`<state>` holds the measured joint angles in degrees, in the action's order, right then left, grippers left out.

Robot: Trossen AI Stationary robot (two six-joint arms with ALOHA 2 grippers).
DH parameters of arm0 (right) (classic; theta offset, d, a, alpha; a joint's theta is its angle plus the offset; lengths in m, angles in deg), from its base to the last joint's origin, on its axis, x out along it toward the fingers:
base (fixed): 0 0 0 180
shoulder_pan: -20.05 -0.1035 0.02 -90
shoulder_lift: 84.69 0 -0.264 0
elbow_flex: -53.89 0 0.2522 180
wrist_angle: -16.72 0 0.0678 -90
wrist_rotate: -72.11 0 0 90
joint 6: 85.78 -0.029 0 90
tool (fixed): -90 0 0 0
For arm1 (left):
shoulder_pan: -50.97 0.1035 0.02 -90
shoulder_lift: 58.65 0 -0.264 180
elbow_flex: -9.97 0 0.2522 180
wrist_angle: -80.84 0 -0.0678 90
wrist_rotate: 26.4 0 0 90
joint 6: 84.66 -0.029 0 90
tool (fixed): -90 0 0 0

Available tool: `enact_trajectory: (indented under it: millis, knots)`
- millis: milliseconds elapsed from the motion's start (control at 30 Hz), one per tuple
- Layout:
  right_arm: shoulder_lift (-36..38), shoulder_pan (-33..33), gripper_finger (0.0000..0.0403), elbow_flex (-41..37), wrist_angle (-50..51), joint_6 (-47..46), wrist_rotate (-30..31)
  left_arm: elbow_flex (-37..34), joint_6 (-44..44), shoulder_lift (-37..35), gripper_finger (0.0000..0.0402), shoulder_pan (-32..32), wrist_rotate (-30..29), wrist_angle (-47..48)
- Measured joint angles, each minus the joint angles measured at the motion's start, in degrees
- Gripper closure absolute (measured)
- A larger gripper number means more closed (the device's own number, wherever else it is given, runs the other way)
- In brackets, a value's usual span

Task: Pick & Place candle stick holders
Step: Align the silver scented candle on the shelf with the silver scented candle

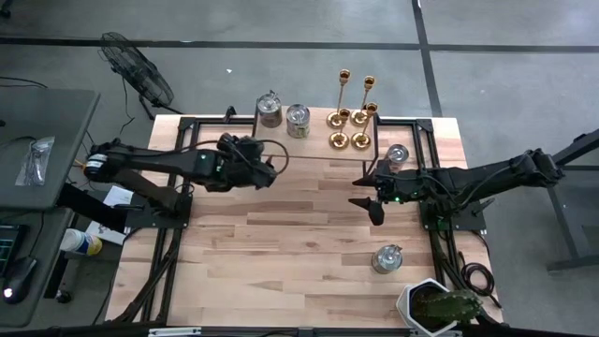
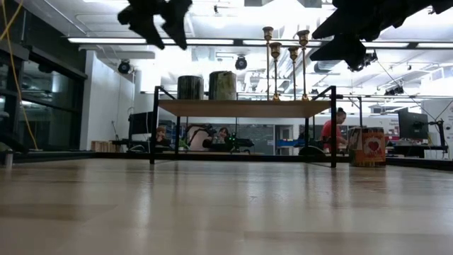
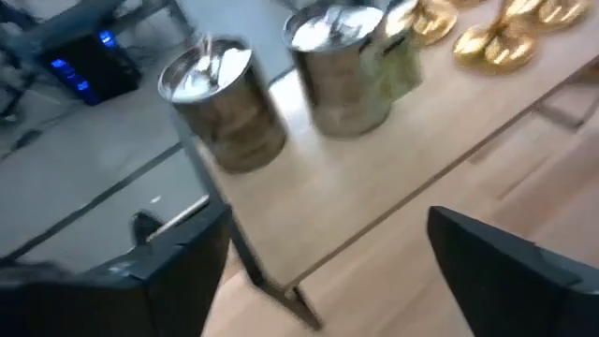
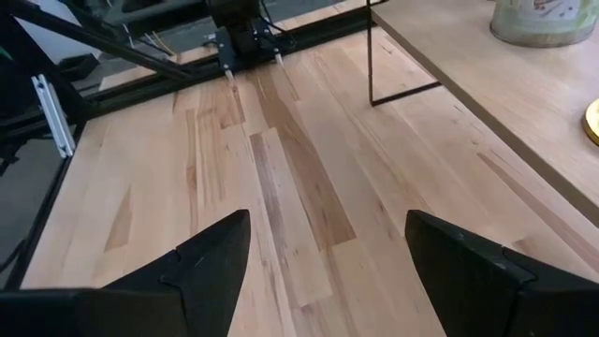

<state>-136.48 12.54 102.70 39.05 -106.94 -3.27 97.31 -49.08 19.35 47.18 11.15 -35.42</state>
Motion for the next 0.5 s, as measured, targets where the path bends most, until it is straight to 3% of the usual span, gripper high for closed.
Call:
enact_trajectory:
  millis: [500]
  knots:
    - [0.0, 0.0, 0.0125, 0.0, 0.0, 0.0, 0.0, -12.0, -6.0, -18.0, 0.0327, 0.0, 15.6, -7.4]
